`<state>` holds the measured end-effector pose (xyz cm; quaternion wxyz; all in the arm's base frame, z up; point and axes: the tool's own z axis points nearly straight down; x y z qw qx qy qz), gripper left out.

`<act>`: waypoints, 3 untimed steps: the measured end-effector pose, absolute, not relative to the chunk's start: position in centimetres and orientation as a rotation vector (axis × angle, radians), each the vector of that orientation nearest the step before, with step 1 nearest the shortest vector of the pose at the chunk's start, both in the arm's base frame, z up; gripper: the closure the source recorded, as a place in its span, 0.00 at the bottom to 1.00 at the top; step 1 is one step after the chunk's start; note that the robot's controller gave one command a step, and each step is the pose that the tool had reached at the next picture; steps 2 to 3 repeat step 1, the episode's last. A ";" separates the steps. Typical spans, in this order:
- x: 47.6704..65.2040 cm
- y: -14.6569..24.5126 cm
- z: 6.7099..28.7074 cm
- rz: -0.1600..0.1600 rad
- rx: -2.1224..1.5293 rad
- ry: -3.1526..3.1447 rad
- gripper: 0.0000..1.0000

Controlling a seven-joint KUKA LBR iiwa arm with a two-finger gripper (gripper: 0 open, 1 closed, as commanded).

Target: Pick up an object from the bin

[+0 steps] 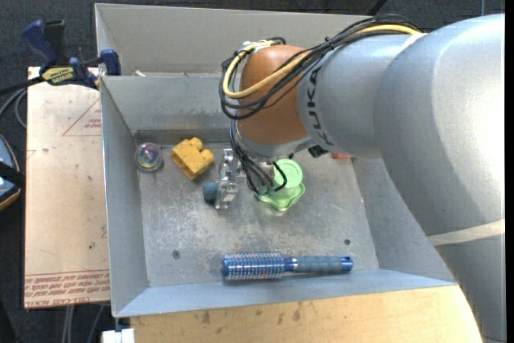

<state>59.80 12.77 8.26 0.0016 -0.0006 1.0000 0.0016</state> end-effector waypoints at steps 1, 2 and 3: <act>62.3 14.4 25.3 0.006 -0.026 3.129 1.00; 62.3 14.4 25.3 0.006 -0.026 3.129 1.00; 62.3 14.4 25.3 0.006 -0.026 3.129 1.00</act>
Offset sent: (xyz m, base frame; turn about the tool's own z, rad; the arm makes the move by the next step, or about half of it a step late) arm 0.0223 0.0149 0.1650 -0.0127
